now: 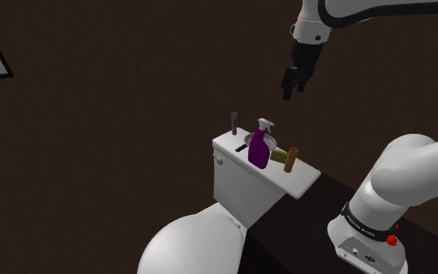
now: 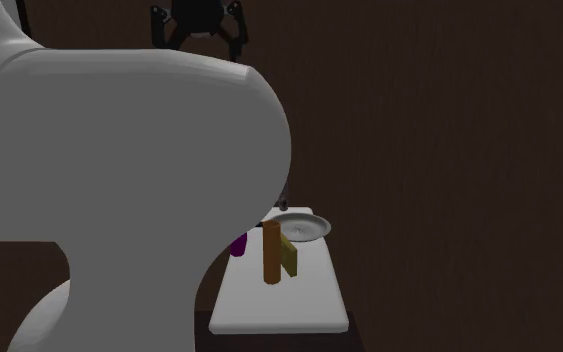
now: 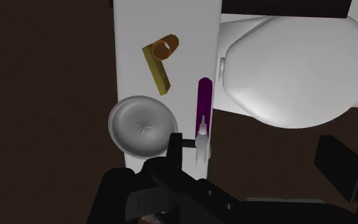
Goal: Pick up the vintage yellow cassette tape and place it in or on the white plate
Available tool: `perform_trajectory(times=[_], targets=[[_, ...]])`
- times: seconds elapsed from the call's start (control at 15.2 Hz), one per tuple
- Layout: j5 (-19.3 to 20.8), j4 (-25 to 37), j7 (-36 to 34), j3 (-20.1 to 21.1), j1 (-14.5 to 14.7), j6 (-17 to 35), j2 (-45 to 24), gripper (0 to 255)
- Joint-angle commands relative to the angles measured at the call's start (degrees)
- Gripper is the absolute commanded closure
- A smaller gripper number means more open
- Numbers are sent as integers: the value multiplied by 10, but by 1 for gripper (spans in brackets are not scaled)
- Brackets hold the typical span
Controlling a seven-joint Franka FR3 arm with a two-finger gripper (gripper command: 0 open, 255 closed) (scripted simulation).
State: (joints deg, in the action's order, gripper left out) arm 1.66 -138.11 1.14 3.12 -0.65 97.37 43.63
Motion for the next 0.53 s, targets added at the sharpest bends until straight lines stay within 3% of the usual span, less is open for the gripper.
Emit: perform_trajectory(times=[0.0, 0.46], targets=[[0, 0, 0, 0, 0, 0, 0, 0], [14, -86, 29, -36, -17, 134, -53, 0]])
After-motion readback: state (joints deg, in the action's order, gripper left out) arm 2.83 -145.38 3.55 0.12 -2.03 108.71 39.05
